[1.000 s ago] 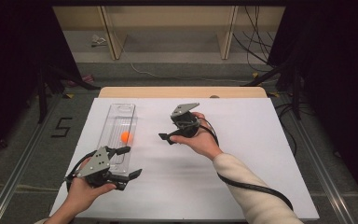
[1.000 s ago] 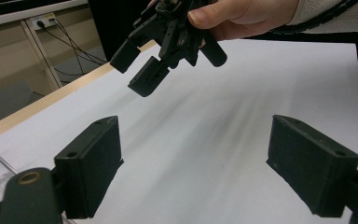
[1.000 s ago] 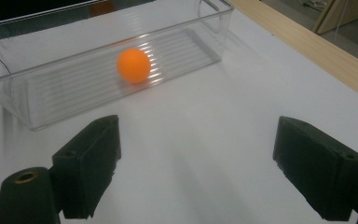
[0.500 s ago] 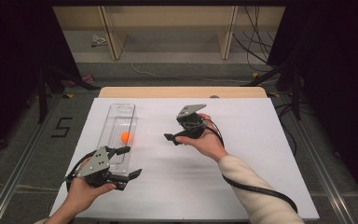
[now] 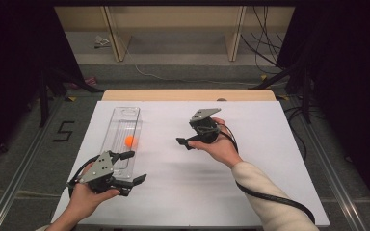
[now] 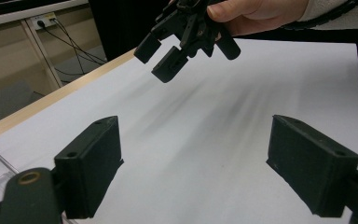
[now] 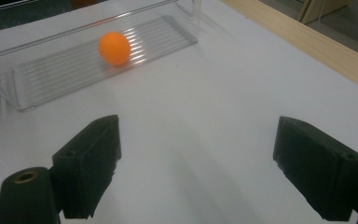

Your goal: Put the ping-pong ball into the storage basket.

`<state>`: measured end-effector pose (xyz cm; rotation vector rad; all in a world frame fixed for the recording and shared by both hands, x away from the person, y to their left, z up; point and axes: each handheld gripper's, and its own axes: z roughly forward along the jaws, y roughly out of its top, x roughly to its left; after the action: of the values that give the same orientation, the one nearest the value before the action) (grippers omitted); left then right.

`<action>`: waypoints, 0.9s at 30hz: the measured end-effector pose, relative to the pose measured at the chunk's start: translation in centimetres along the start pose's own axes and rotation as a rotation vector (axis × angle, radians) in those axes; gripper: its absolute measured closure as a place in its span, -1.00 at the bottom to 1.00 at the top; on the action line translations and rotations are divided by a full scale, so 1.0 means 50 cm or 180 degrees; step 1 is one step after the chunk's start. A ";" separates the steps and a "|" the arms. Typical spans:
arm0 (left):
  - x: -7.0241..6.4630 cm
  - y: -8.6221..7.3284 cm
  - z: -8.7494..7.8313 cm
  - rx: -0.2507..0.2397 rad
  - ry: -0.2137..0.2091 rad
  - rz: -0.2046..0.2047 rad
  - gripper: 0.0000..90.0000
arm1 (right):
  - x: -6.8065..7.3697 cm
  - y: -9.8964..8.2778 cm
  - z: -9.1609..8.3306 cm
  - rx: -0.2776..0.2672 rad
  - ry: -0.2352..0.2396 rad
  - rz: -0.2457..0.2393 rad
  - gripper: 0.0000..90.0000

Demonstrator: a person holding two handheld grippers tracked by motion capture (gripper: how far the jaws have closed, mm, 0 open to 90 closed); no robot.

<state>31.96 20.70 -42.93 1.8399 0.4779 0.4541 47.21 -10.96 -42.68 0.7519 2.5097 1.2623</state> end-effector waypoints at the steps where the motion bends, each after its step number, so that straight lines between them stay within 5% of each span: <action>1: 0.000 0.000 0.000 0.0000 0.0001 0.0000 -0.62 | 0.000 -0.001 -0.001 0.0003 -0.0001 0.0014 -0.64; 27: 0.001 0.000 0.000 0.0000 0.0009 0.0000 -0.62 | -0.020 -0.047 -0.059 -0.0036 -0.0118 0.0126 -0.64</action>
<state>31.98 20.74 -42.92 1.8396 0.4799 0.4567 45.99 -14.65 -42.84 0.8187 2.4680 1.2626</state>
